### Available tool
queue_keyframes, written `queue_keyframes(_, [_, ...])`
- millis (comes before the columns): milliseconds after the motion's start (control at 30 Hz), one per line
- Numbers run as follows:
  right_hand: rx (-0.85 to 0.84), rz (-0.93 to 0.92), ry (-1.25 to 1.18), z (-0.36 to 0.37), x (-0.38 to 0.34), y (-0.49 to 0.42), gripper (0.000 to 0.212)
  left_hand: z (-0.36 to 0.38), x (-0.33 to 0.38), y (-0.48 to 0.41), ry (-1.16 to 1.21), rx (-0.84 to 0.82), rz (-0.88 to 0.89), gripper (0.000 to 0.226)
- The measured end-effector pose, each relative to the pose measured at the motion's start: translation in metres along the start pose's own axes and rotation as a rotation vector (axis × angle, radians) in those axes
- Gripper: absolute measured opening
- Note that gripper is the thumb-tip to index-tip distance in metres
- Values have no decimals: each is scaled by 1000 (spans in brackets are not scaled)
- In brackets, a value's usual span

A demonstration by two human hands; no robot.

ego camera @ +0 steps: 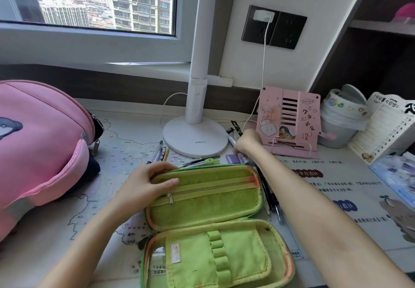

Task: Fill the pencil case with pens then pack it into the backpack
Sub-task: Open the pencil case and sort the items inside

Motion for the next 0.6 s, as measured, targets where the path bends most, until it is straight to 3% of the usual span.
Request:
queue_keyframes(133, [68, -126, -332, -33, 1, 21, 44, -1, 0, 1, 9, 2, 10, 13])
queue_keyframes(233, [79, -403, -514, -54, 0, 68, 18, 0, 1, 1, -16, 21, 13, 6])
queue_keyframes(300, [47, -549, -494, -58, -1, 106, 31, -1, 1, 0, -44, 47, 8, 5])
queue_keyframes(433, [-60, -721, -269, -28, -7, 168, 24, -2, 1, 1, -79, 80, -7, 6])
queue_keyframes(533, [-48, -747, -178, 6, -18, 195, 14, -6, 3, 4, -37, 109, 6, 10])
queue_keyframes(600, [-14, -690, -175, 24, -26, 199, 23, -10, 3, 6, 54, 128, -2, 15])
Point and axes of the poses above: each hand's wrist, its own y-axis away from the middle knuckle, its own z-axis out of the palm, x = y × z, the point moved 5 cm from there along -y, towards the middle knuckle, and after that the axes turned 7 degrees about z, right-handed, at the moved point
